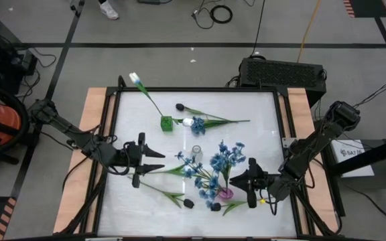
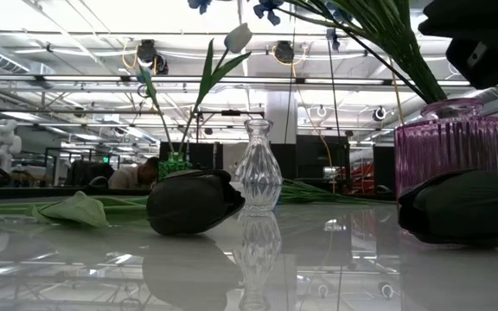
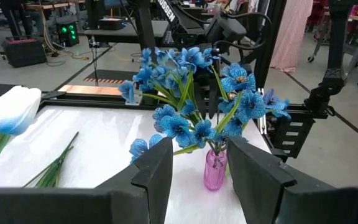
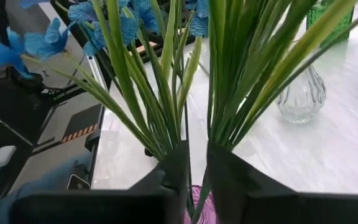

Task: Sort flowers into vase by color
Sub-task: Put the bottom blue flowers into the purple vase

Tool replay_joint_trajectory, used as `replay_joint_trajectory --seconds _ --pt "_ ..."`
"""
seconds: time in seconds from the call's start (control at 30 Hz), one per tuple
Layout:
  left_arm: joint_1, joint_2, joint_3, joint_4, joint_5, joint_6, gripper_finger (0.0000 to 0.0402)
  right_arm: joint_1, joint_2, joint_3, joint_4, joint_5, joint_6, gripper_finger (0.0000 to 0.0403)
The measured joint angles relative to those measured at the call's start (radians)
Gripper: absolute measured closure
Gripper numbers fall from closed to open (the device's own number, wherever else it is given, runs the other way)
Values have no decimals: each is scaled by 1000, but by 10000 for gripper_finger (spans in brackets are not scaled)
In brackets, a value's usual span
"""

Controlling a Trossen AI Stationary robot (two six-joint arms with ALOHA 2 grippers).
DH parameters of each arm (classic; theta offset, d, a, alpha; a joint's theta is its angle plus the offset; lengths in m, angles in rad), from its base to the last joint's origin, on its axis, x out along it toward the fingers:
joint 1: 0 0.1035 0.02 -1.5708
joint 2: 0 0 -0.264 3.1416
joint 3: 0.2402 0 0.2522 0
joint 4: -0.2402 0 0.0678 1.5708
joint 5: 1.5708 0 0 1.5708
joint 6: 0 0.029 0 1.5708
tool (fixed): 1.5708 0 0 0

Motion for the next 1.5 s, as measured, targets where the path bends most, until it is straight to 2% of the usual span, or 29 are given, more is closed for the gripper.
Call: replay_joint_trajectory --seconds 0.17,0.47,0.53,0.63,0.77,0.9,1.23,1.5 --pt "0 0 0 0 0 -2 242 1 0 0 -6 31 40 294" --pt "0 0 0 -27 0 -3 242 -9 0 0 0 99 35 149" --pt "0 0 0 -26 0 -3 242 -10 0 0 9 111 14 128" --pt "0 0 0 -26 0 -3 242 -27 0 0 13 115 0 121" --pt "0 0 0 -26 0 -3 242 -54 0 0 13 110 -20 147" --pt "0 0 0 -26 0 -3 242 -57 0 0 17 106 -36 199" --pt "0 0 0 -26 0 -2 242 -52 0 0 60 89 -116 387" --pt "0 0 0 -26 0 -2 242 -36 1 0 105 92 -135 397"
